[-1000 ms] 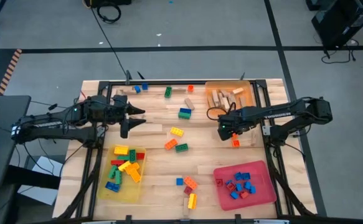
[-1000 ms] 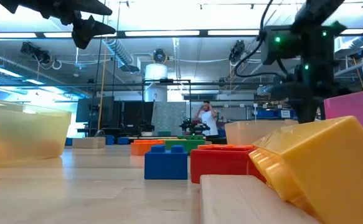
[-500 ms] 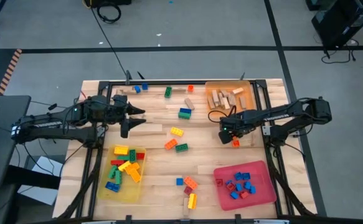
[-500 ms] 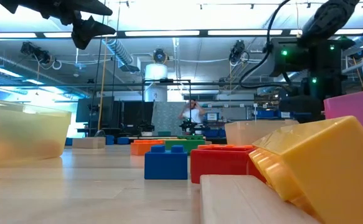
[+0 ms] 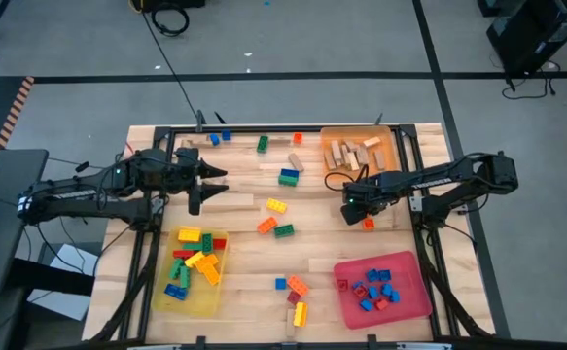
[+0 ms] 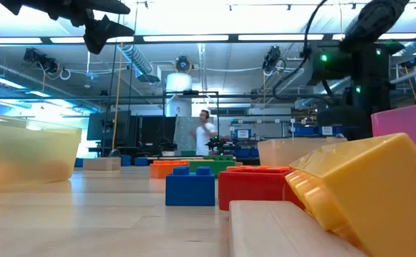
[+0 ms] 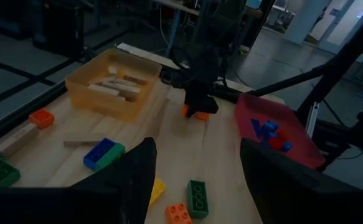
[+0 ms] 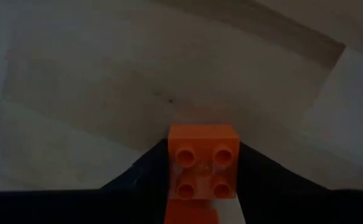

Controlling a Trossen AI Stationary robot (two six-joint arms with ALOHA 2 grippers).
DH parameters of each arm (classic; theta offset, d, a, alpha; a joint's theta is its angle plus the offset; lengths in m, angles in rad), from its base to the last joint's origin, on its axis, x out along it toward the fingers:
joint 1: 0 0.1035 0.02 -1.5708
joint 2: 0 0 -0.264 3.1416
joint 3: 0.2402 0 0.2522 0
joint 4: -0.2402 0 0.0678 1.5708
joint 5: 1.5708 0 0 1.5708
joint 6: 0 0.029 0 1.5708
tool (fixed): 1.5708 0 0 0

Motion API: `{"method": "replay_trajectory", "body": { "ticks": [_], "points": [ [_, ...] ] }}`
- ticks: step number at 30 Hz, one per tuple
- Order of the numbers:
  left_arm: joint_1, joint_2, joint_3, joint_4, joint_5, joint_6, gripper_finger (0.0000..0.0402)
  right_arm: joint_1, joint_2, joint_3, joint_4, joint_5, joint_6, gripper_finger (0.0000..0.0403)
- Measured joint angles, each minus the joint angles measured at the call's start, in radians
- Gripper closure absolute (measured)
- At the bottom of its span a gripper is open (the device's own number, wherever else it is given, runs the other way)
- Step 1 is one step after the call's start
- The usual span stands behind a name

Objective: Sort blocks by size
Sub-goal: Put the small orange game piece into the red bin

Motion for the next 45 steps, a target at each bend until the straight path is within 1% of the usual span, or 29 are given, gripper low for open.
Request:
{"method": "replay_trajectory", "body": {
  "ticks": [5, 8, 10, 13, 16, 20, 23, 28, 33, 35, 39, 44, 45],
  "points": [
    [0.0, 0.0, 0.0, 0.025, 0.0, 0.003, 0.0163, 0.013, -0.049, 0.081, -0.068, 0.0, 0.046, 0.025],
    [0.0, 0.0, 0.0, 0.026, -0.001, 0.038, 0.0163, 0.052, -0.094, 0.154, -0.131, 0.022, 0.088, 0.025],
    [0.0, 0.0, 0.0, 0.025, -0.001, 0.068, 0.0163, 0.091, -0.118, 0.212, -0.213, 0.048, 0.138, 0.025],
    [0.0, 0.0, 0.0, 0.026, -0.001, 0.089, 0.0163, 0.175, -0.139, 0.315, -0.345, 0.098, 0.249, 0.025],
    [0.0, 0.0, 0.0, 0.026, -0.008, 0.091, 0.0163, 0.286, -0.142, 0.419, -0.449, 0.122, 0.38, 0.025],
    [0.001, 0.0, 0.0, 0.025, -0.034, 0.091, 0.0163, 0.457, -0.116, 0.516, -0.494, 0.149, 0.575, 0.025],
    [0.001, 0.0, 0.0, 0.021, -0.058, 0.091, 0.0163, 0.587, -0.067, 0.549, -0.49, 0.147, 0.728, 0.025],
    [0.001, 0.0, 0.0, 0.02, -0.06, 0.091, 0.0163, 0.792, 0.051, 0.558, -0.417, 0.074, 0.976, 0.025],
    [0.001, 0.0, 0.0, 0.019, -0.06, 0.091, 0.0163, 0.937, 0.163, 0.559, -0.312, 0.057, 1.19, 0.025],
    [0.001, 0.0, 0.0, 0.019, -0.06, 0.091, 0.0163, 0.968, 0.203, 0.559, -0.299, 0.045, 1.232, 0.025],
    [0.001, 0.0, 0.0, 0.018, -0.06, 0.091, 0.0163, 0.98, 0.271, 0.559, -0.286, -0.025, 1.232, 0.025],
    [0.001, 0.0, 0.0, 0.018, -0.06, 0.091, 0.0163, 0.98, 0.333, 0.559, -0.265, -0.035, 1.222, 0.0248],
    [0.001, 0.0, 0.0, 0.018, -0.06, 0.091, 0.0163, 0.98, 0.335, 0.559, -0.255, -0.024, 1.224, 0.0237]
  ]
}}
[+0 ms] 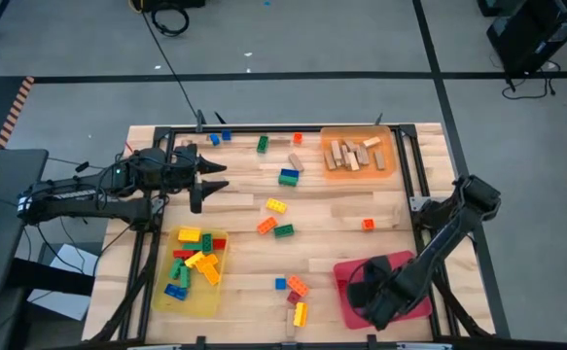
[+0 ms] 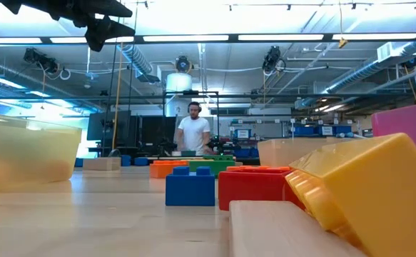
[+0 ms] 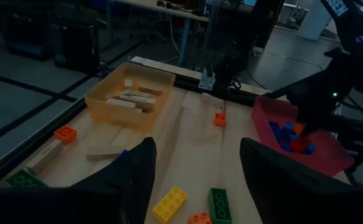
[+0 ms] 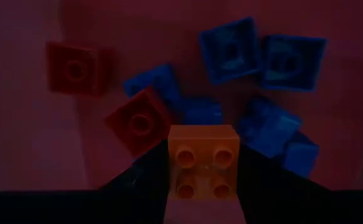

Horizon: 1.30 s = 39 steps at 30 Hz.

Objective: Sort blocks by size
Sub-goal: Put the small orange game piece into the red bin, then put the large orange game piece into the yellow bin

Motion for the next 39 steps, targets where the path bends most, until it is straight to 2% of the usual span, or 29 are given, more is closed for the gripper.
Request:
{"method": "replay_trajectory", "body": {
  "ticks": [6, 11, 14, 19, 23, 27, 33, 39],
  "points": [
    [0.0, 0.0, 0.0, -0.005, 0.0, 0.013, 0.0163, 0.0, -0.021, 0.0, 0.002, 0.06, 0.004, 0.0111],
    [-0.015, 0.0, 0.006, -0.015, 0.003, 0.052, 0.0163, 0.0, -0.02, 0.0, -0.019, 0.061, -0.01, 0.0062],
    [-0.054, 0.015, 0.04, -0.06, -0.047, 0.05, 0.0163, 0.0, -0.023, 0.0, -0.026, 0.061, -0.037, 0.0057],
    [-0.144, 0.082, 0.116, -0.175, -0.227, 0.037, 0.0163, 0.004, -0.051, 0.0, -0.082, 0.085, -0.096, 0.0068],
    [-0.227, 0.18, 0.165, -0.202, -0.319, -0.024, 0.0163, 0.017, -0.099, 0.0, -0.148, 0.14, -0.178, 0.0085],
    [-0.343, 0.333, 0.216, -0.215, -0.392, -0.029, 0.0163, 0.043, -0.151, 0.0, -0.245, 0.188, -0.216, 0.0098],
    [-0.501, 0.613, 0.329, -0.234, -0.418, -0.03, 0.0163, 0.087, -0.227, 0.0, -0.349, 0.19, -0.276, 0.0107],
    [-0.592, 0.861, 0.467, -0.241, -0.388, -0.062, 0.0163, 0.125, -0.284, 0.0, -0.444, 0.202, -0.299, 0.0107]
  ]
}}
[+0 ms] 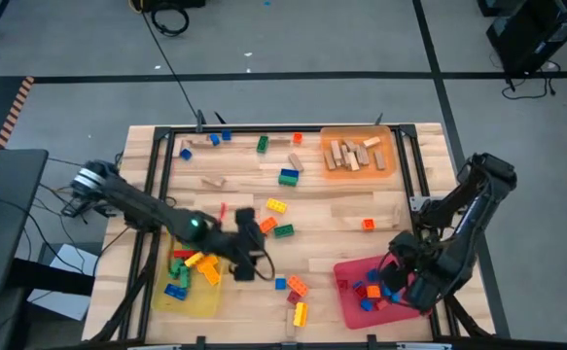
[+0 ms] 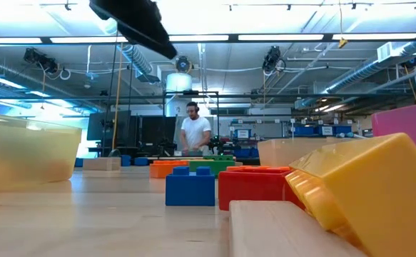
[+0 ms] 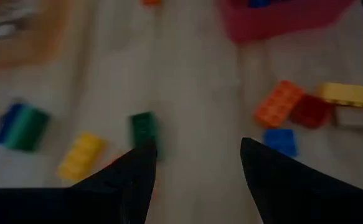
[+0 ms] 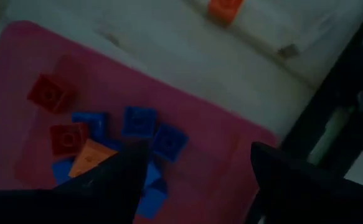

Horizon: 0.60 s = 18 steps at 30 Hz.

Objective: Sort blocks by size
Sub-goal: Put the large orange game piece into the yellow bin

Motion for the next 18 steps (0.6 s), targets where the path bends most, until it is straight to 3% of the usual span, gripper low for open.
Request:
{"method": "replay_trajectory", "body": {
  "ticks": [10, 18],
  "points": [
    [-0.044, 0.281, 0.219, -0.001, 0.066, -0.016, 0.0163, 0.026, -0.037, 0.0, -0.047, 0.106, -0.106, 0.0109],
    [-0.04, 0.474, 0.372, 0.001, 0.256, 0.237, 0.0163, 0.027, -0.036, 0.0, -0.044, 0.138, -0.157, 0.0113]
  ]
}}
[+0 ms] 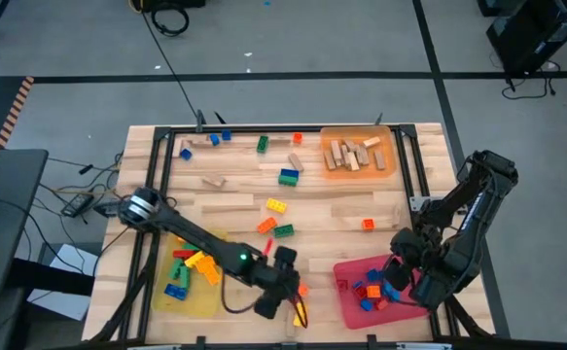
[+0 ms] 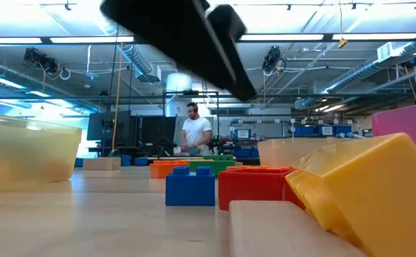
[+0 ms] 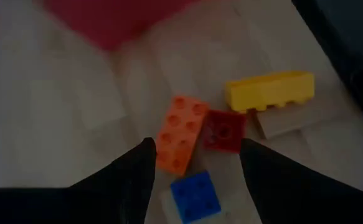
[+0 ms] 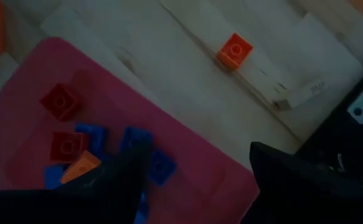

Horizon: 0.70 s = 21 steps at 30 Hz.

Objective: Sort blocks by size
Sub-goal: Put the large orange game piece into the yellow bin

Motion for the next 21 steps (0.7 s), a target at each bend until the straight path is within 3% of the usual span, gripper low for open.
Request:
{"method": "replay_trajectory", "body": {
  "ticks": [8, 14, 21],
  "points": [
    [0.023, 0.113, 0.057, -0.044, 0.031, 0.204, 0.0163, 0.0, 0.0, 0.0, 0.005, 0.037, -0.004, 0.0113],
    [0.07, 0.114, 0.059, -0.046, 0.019, 0.216, 0.0163, 0.0, 0.0, 0.0, 0.015, 0.04, -0.005, 0.0116],
    [0.111, 0.114, 0.059, -0.053, 0.126, 0.264, 0.0163, 0.0, 0.0, 0.0, 0.015, 0.056, -0.016, 0.0115]
  ]
}}
